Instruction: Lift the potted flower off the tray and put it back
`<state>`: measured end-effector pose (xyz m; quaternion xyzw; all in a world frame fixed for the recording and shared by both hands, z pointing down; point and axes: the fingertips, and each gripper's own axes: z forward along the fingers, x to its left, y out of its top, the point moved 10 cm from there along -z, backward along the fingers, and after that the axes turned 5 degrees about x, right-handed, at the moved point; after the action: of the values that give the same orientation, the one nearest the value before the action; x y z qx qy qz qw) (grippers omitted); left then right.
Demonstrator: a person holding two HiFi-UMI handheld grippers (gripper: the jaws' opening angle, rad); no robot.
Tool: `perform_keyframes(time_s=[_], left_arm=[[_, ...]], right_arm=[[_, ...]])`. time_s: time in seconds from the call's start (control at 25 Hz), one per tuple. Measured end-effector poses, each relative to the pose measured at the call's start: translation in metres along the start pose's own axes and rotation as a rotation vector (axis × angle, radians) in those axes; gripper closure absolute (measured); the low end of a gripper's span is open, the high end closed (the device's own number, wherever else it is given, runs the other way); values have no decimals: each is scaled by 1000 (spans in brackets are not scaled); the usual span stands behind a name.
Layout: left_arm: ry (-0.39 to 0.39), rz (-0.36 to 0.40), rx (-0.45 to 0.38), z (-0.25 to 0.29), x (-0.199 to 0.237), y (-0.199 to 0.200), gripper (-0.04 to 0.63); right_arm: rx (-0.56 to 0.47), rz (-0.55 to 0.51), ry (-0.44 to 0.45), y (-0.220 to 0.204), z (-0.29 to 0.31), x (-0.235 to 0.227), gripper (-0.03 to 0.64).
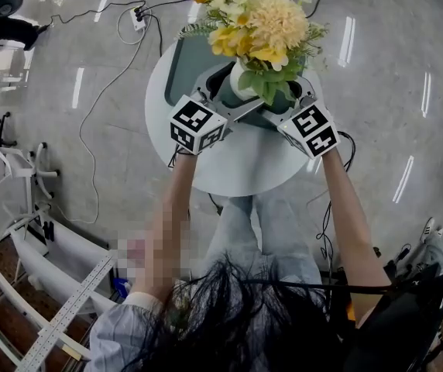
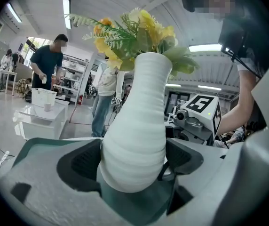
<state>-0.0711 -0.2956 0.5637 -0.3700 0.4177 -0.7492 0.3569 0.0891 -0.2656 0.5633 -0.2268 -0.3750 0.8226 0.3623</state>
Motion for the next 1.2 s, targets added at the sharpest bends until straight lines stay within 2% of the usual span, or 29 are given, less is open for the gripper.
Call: perform_keyframes(time_s=[0.24,0.44,0.68,0.92,1.2], left_arm=[[-5,-11,-24,-11,-11,9,178],[5,-3,-5,-12,-10,7,178],[2,31,-19,-77,-54,39,178],[4,51,-9,-117,-92,49,178],[5,46,-30,-140,-113,60,178]], right_arm=[[13,-25,-15,12,-15,11,256],[12,-27,-8,10,-11,11,256],[9,-34,-30,50,-54,73,256],[19,-54,-38,63,-85,118,256],[-3,-17,-41,70,-105,141,256]])
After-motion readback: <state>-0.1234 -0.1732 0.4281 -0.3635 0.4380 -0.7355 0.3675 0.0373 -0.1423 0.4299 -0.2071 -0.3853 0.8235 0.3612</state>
